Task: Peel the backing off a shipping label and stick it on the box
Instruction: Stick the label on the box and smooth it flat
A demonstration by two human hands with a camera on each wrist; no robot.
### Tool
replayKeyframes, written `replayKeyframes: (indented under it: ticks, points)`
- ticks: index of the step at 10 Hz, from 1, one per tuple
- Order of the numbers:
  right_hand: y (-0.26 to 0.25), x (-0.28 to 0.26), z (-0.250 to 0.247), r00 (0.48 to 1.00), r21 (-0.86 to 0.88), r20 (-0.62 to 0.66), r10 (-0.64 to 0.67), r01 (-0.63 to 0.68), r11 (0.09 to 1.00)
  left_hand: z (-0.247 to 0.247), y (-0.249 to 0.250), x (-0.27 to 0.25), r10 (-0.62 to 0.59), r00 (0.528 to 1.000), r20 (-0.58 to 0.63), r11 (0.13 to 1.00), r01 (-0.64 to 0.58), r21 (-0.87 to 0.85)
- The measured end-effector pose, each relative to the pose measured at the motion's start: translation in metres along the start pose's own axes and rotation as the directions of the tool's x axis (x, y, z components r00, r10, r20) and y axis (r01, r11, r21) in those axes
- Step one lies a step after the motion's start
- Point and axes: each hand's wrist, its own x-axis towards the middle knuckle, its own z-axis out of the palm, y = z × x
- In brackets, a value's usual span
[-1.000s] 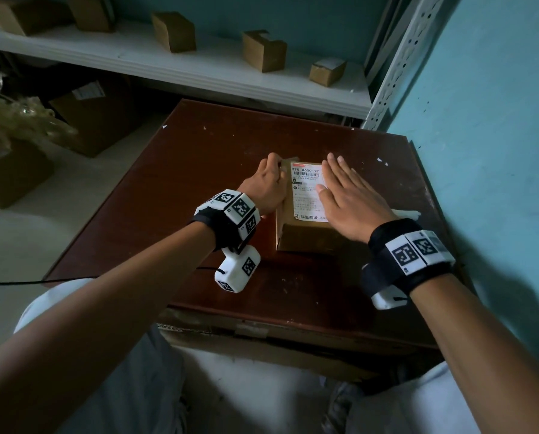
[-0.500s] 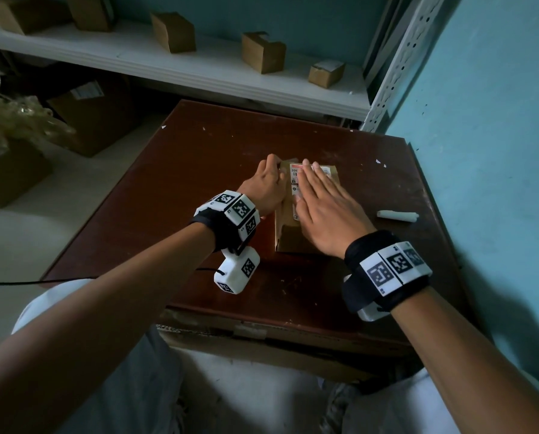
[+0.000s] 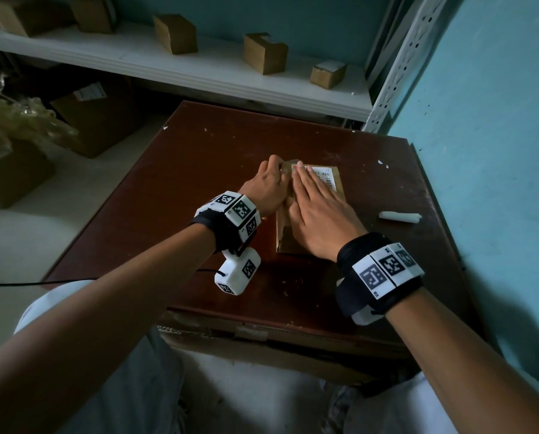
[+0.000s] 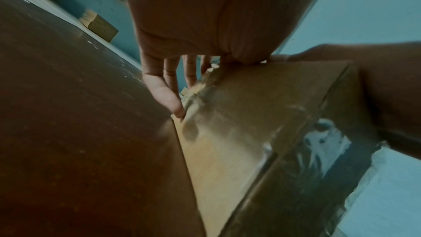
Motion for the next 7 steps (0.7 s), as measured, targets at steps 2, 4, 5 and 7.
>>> replayKeyframes:
  ticks: [2, 4, 5, 7]
  points:
    - [0.003, 0.007, -0.008, 0.995, 0.231, 0.1, 0.003, -0.026, 0.973, 0.002, 0.005, -0.003, -0.027, 0.994, -0.11, 1.0, 0.025, -0.02]
    - [0.004, 0.019, -0.009, 0.991, 0.296, 0.13, 0.011, -0.049, 0.954, 0.003, 0.004, -0.005, -0.075, 0.991, -0.107, 0.994, 0.066, -0.085]
    - [0.006, 0.024, -0.01, 0.992, 0.306, 0.129, 0.019, -0.058, 0.95, -0.001, 0.001, -0.004, -0.009, 0.998, -0.065, 0.999, 0.006, -0.041]
    - [0.008, 0.032, -0.01, 0.993, 0.274, 0.113, 0.043, -0.073, 0.959, -0.002, 0.0, -0.001, 0.028, 1.0, -0.01, 1.0, -0.028, -0.002]
